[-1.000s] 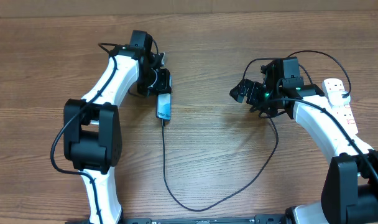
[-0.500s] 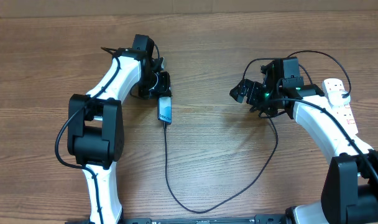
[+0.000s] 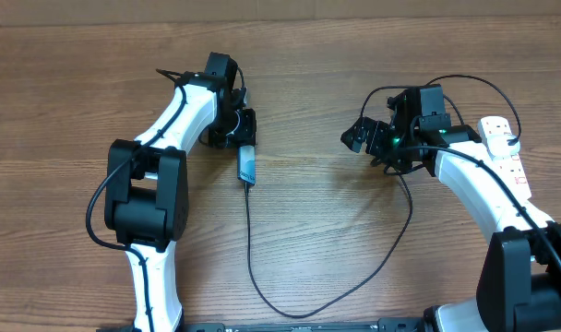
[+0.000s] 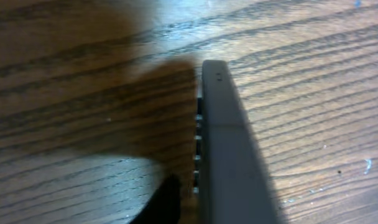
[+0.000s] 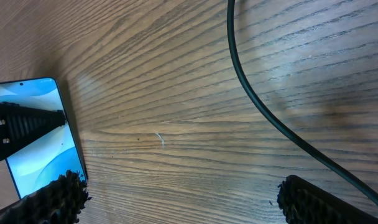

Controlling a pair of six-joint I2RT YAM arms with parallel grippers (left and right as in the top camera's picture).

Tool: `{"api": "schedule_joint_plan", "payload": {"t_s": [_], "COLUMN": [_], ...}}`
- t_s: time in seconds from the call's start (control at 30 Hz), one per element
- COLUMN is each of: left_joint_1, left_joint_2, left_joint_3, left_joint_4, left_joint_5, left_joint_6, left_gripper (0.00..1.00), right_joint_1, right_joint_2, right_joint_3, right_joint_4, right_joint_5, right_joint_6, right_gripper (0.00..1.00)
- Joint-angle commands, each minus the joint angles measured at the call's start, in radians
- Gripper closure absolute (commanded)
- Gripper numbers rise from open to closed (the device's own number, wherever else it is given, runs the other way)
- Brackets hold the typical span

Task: Plug charger to phone and switch on socket
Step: 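Lower the phone flat onto the table with the left gripper, then move the right gripper left to the phone's right edge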

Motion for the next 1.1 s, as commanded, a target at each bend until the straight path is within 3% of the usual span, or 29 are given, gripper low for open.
{"api": "schedule_joint_plan", "payload": {"t_s": [0.0, 0.1, 0.43, 0.63, 0.97, 1.07], "left_joint_1": [-0.002, -0.002, -0.002, -0.002, -0.001, -0.002], "left_joint_2": [0.000, 0.000, 0.000, 0.000, 0.000, 0.000], "left_joint_3": [0.003, 0.003, 0.003, 0.003, 0.003, 0.003], "left_joint_4": [-0.002, -0.002, -0.002, -0.002, -0.006, -0.006], "left_joint_5": [-0.009, -0.008, -0.008, -0.005, 0.097, 0.159], "left_joint_6": [-0.010, -0.010, -0.010, -0.010, -0.006, -0.007], "left_gripper": [0.82, 0.73, 0.71, 0.91, 0.96, 0.96], "right_joint_1": [-0.003, -0.003, -0.003, -0.003, -0.003, -0.003], "right_joint_2": [-0.005, -0.005, -0.005, -0.005, -0.005, -0.005], "right_joint_3": [0.012, 0.012, 0.012, 0.012, 0.012, 0.013], "right_joint_4": [0.003, 0.003, 0.003, 0.003, 0.009, 0.089], "right_joint_5": [0.011, 0.011, 0.011, 0.011, 0.010, -0.016], "right_joint_6": [-0.004, -0.004, -0.004, -0.004, 0.002, 0.035], "right_gripper": [0.00, 0.00, 0.00, 0.00, 0.00, 0.00]}}
